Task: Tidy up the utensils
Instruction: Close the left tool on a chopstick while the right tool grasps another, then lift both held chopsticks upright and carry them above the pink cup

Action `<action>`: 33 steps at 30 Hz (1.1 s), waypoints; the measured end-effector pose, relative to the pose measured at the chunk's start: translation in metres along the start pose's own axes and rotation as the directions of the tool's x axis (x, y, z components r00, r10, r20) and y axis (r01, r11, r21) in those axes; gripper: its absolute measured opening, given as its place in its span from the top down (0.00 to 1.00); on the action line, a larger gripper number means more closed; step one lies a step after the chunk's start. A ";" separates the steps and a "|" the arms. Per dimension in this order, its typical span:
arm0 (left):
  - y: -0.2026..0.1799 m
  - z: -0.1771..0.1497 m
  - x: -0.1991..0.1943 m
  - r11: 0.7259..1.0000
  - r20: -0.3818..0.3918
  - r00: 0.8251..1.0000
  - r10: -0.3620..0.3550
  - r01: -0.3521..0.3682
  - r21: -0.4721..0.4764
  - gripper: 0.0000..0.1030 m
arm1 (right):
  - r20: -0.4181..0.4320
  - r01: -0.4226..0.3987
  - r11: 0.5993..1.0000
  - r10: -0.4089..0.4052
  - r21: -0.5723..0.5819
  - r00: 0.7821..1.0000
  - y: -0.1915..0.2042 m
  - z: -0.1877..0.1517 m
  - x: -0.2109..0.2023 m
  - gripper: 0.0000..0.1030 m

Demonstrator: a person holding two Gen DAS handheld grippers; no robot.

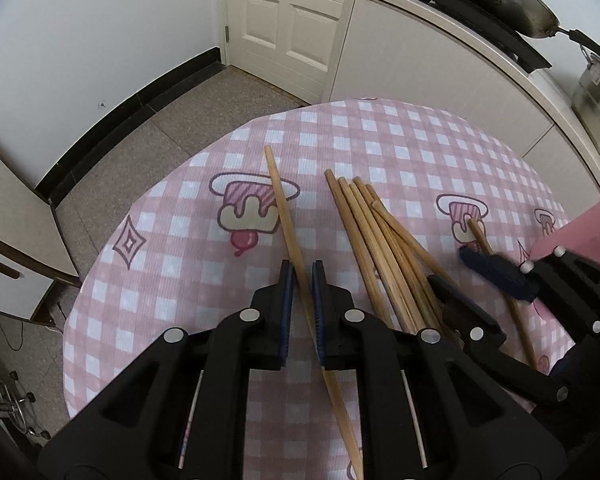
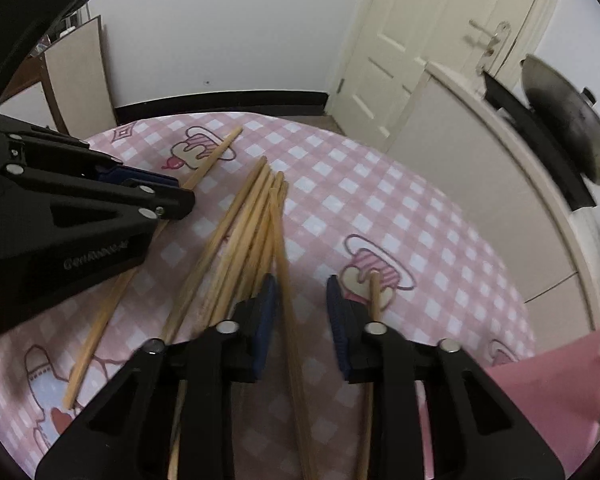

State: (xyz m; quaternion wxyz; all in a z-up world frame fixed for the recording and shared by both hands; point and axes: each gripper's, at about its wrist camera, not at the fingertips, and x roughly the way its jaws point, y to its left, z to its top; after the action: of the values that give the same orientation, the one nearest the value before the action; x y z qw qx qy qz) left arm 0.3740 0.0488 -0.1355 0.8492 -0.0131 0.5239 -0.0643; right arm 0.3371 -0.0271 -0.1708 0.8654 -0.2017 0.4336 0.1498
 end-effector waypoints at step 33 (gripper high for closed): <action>-0.032 -0.093 -0.139 0.984 0.275 0.945 -0.175 0.161 0.074 0.94 | 0.337 -0.098 0.993 0.068 0.070 0.939 0.003 -0.048 -0.155 0.96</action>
State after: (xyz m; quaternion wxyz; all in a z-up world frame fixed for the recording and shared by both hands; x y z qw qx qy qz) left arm 0.2262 0.0383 -0.0510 0.9064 -0.0450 0.3934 -0.1473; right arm 0.2127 -0.0603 -0.0717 0.9272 -0.1174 0.2946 0.1994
